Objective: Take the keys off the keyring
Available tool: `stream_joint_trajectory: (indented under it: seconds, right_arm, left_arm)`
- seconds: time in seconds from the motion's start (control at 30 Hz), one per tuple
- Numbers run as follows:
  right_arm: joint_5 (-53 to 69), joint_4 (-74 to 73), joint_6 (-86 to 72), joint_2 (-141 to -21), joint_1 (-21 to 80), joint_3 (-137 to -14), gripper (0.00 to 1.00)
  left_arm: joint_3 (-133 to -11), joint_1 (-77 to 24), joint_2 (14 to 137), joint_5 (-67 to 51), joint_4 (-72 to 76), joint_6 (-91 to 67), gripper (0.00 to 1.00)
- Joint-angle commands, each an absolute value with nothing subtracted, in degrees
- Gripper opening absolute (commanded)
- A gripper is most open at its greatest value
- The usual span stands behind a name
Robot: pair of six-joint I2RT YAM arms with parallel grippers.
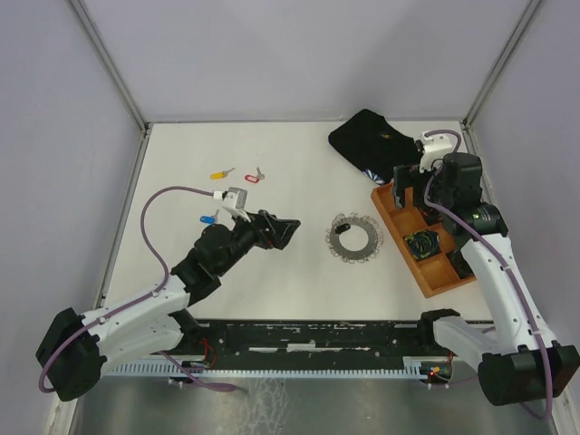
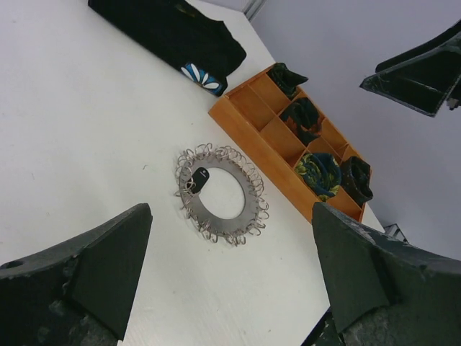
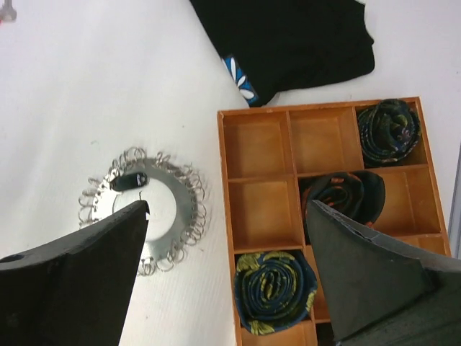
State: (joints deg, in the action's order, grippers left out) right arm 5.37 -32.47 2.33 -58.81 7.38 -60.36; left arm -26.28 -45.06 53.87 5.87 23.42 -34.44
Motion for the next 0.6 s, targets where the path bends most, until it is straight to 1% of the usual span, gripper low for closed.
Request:
stream_joint_trajectory:
  seconds: [0.0, 0.07, 0.1, 0.17, 0.27, 0.33, 0.4, 0.57]
  right_arm:
    - [2.86, -23.66, -2.21, -56.48, 7.54, -58.40, 0.99]
    - [6.52, -23.16, 1.35, -56.73, 7.53, -57.69, 0.99]
    - [10.69, -23.43, 3.68, -56.93, 7.49, -57.39, 0.99]
    - [22.33, -24.75, 11.43, -57.79, 7.49, -56.58, 0.99]
    - [42.51, -32.97, 28.61, -61.78, 7.62, -57.83, 0.99]
    - [50.28, -38.52, 37.46, -65.78, 8.36, -60.01, 0.99]
    - [51.10, -42.23, 41.89, -70.34, 9.97, -62.77, 0.99]
    - [45.51, -44.22, 48.41, -81.86, 12.40, -68.30, 0.99]
  left_arm:
    - [-23.77, -44.82, 49.64, 5.52, 30.65, -31.78, 0.99]
    - [-22.64, -44.82, 48.38, 3.53, 31.37, -31.29, 0.99]
    - [-22.09, -44.82, 47.84, 2.53, 31.52, -31.15, 0.99]
    - [-20.71, -44.82, 46.71, 0.56, 32.26, -31.28, 0.99]
    - [-17.40, -44.86, 44.71, -1.88, 34.88, -32.48, 1.00]
    - [-14.68, -44.83, 43.15, -2.87, 37.48, -33.32, 1.00]
    - [-12.11, -44.79, 41.41, -2.67, 39.35, -33.71, 1.00]
    - [-7.39, -44.84, 38.17, -0.89, 41.49, -33.97, 1.00]
